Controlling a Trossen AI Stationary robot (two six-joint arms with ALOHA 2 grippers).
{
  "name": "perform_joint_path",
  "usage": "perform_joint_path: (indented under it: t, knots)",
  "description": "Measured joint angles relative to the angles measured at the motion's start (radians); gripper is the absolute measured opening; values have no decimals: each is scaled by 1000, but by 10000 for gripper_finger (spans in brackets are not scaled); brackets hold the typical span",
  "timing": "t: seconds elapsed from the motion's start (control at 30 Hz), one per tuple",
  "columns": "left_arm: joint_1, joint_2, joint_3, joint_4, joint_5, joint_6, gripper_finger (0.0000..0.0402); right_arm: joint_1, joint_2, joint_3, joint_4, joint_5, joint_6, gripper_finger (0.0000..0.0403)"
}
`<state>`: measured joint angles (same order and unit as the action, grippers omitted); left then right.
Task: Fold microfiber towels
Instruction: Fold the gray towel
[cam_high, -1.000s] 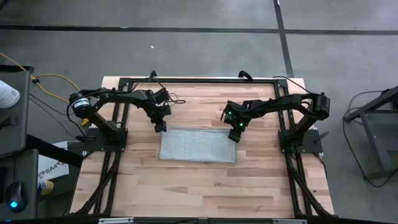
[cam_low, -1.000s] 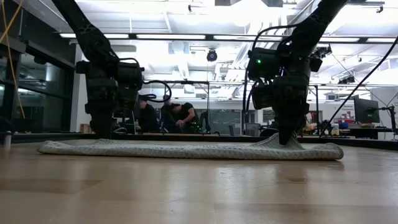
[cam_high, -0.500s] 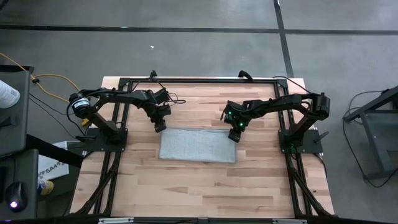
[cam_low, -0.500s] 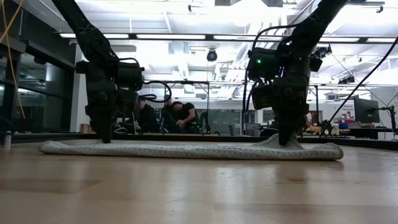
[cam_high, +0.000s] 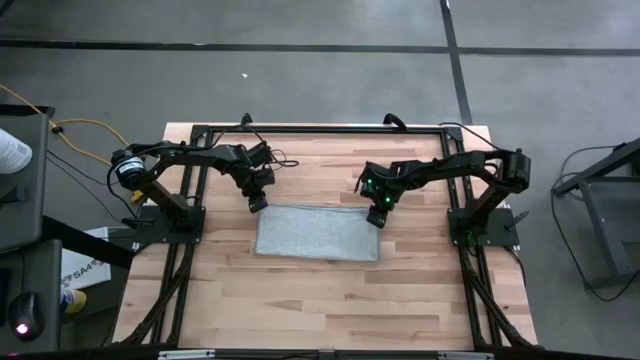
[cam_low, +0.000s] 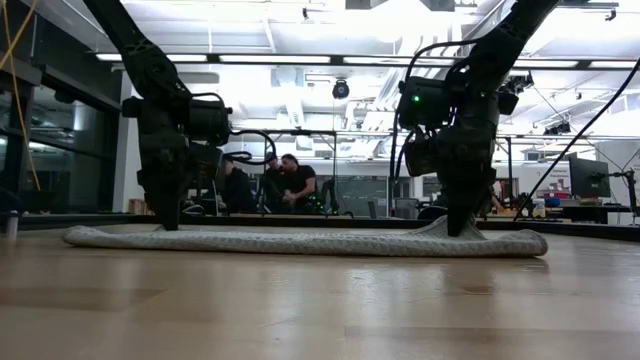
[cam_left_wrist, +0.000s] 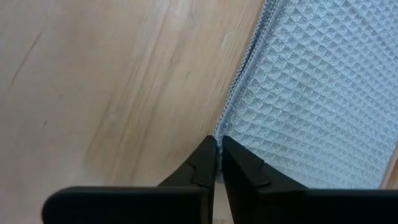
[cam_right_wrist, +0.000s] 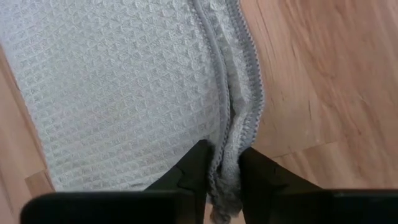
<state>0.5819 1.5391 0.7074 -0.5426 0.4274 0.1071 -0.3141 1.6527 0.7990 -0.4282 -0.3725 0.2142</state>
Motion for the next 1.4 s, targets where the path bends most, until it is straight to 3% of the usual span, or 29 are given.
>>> perform_joint_path:
  t: [0.23, 0.6, 0.8, 1.0, 1.4]
  knots:
    - [0, 0, 1, -4, -1, 0, 11, 0, 0, 0, 40, 2, -12, 62]
    - [0, 0, 1, -7, -3, -1, 19, -1, 0, 0, 64, 44, -13, 131]
    - [0, 0, 1, -8, -3, -1, 19, -10, -1, 1, 31, 54, -11, 143]
    - [0, 0, 1, -8, -3, -1, 19, -21, -1, 1, 17, 53, -10, 120]
    - [0, 0, 1, -8, -3, -1, 19, -21, -1, 1, 13, 57, -28, 27]
